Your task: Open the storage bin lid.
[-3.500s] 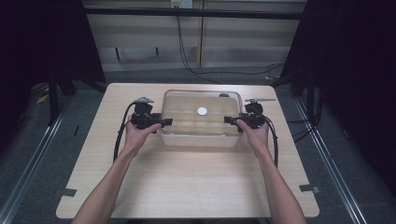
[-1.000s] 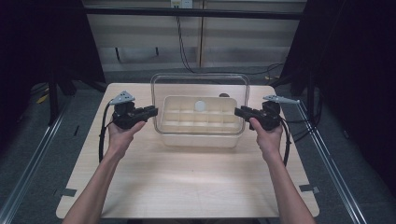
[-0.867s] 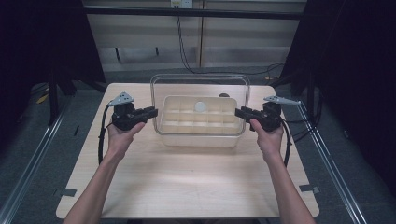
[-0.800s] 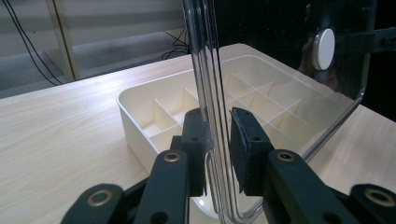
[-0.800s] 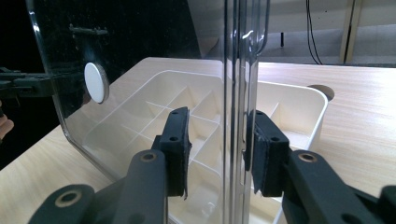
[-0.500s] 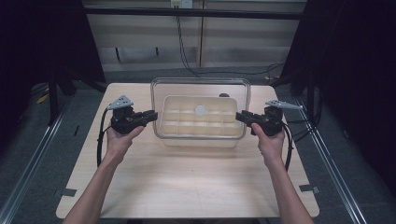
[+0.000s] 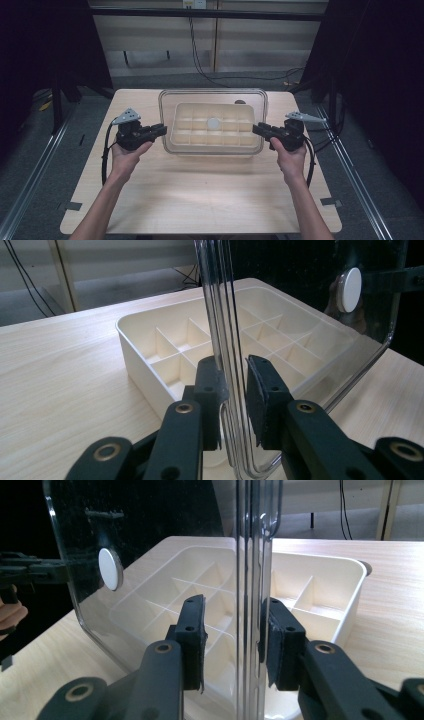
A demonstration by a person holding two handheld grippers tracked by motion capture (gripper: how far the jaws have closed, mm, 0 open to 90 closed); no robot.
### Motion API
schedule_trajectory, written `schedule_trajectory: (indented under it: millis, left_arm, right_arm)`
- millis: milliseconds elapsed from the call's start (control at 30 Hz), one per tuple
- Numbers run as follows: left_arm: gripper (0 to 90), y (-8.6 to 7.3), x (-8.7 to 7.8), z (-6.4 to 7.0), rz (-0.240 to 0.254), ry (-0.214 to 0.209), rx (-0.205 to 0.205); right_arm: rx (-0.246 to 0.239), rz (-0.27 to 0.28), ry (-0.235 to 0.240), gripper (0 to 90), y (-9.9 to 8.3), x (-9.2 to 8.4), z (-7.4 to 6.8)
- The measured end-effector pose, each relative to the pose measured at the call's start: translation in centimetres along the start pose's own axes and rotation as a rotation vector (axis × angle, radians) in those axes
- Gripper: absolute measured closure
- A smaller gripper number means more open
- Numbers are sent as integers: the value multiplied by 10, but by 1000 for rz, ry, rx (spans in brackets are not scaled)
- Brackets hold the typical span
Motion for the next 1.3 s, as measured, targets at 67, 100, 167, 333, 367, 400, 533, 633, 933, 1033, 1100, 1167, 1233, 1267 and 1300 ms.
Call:
schedule_trajectory:
  millis: [67,100,167,333,367,400,533,633,933,1033,1100,1167,1233,1267,1300]
  left_arm:
    - [764,-1,-3,0,-1,-4,1]
    - [764,-2,-4,0,-2,-9,0]
    - [764,-3,-7,1,-5,-5,3]
    - [763,-5,-12,2,-7,-7,6]
    - [763,-6,-13,4,-6,-6,4]
    - [763,-6,-14,4,1,0,7]
    - [764,-8,-20,8,6,-17,-7]
    - [764,-8,-22,11,-4,-23,-4]
    - [764,-14,-26,23,-33,-37,16]
    - [763,-19,-26,27,-49,-38,21]
    - [761,-22,-25,29,-60,-34,32]
    - [761,-25,-25,31,-68,-38,35]
    - [761,-29,-28,32,-76,-36,48]
    - [760,-30,-29,33,-81,-34,50]
    - [760,-31,-29,33,-84,-30,56]
  right_arm:
    - [-1,0,0,652,0,0,-1]
    - [1,0,3,653,-1,0,-1]
    - [2,-4,7,653,-2,0,-3]
    - [-2,-9,0,649,-3,-1,-9]
    - [-3,-8,-6,647,-4,-1,-10]
    - [0,-8,-7,647,-4,-2,-11]
    - [13,1,1,648,-8,-6,-14]
    - [10,-1,-3,648,-10,-11,-18]
    - [8,-11,0,652,-16,-25,-25]
    - [-8,-33,-23,647,-22,-28,-27]
    - [-10,-44,-30,647,-24,-30,-28]
    - [-7,-50,-33,647,-28,-32,-30]
    - [-7,-52,-29,649,-32,-34,-32]
    - [-1,-56,-24,649,-35,-35,-33]
    - [-2,-60,-24,651,-38,-35,-34]
Point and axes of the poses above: each handheld gripper's, and its own axes: x roughly forward along the jaws, y roughly out of its top, z roughly to its right, the point moved 5 cm from there along x, roughly forward along the jaws, and after that the axes turned 14 degrees about y, right-handed, at the moved point
